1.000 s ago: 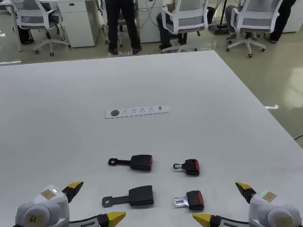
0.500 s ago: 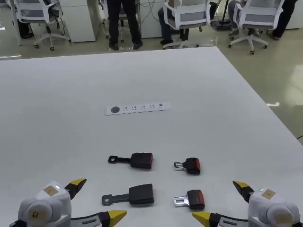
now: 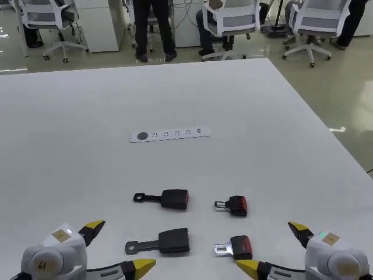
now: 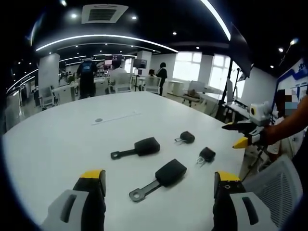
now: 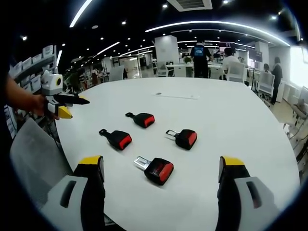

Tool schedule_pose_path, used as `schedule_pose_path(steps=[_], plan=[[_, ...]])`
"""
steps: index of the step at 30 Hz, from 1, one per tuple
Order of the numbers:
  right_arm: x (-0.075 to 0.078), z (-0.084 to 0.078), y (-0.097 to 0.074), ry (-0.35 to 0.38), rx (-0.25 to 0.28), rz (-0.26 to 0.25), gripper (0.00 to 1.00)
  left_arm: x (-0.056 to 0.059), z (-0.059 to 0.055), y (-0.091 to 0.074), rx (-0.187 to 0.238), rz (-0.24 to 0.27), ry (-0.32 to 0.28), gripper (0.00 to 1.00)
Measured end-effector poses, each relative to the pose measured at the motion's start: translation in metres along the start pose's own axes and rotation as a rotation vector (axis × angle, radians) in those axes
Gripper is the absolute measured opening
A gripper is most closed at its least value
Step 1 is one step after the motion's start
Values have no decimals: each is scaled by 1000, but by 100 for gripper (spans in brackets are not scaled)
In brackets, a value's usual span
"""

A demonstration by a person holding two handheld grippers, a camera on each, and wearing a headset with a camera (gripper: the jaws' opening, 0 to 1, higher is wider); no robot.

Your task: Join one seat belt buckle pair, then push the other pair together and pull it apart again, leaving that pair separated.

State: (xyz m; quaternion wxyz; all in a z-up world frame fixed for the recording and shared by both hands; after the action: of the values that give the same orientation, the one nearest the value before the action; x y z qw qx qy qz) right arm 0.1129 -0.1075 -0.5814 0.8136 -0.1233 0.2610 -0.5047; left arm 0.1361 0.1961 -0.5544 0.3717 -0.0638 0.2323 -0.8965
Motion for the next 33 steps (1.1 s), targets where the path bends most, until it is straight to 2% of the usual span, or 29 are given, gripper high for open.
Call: schedule_pose_path(steps=[5, 14, 33], plan=[[0, 0, -2, 1, -1, -2, 99, 0, -1, -2, 1, 5, 2, 96], [-3, -1, -9, 0, 3, -4, 99, 9, 3, -8, 5, 9, 5, 96], [-4, -5, -17, 1, 7, -4, 99, 12, 1, -15, 8, 12, 12, 96]])
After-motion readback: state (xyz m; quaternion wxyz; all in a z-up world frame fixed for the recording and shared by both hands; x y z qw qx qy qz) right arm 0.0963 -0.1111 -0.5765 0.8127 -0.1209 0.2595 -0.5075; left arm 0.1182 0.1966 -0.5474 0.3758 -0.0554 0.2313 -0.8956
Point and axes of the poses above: the centre of the closed fingertips' face, and the gripper's own axes: y roughly forward along the fingers, x roughly to its right, z roughly out of its top, the point moved 3 cm from there along -y, roughly backward along the fingers, and after that the axes turned 13 degrees about y, right-handed, at the moved point
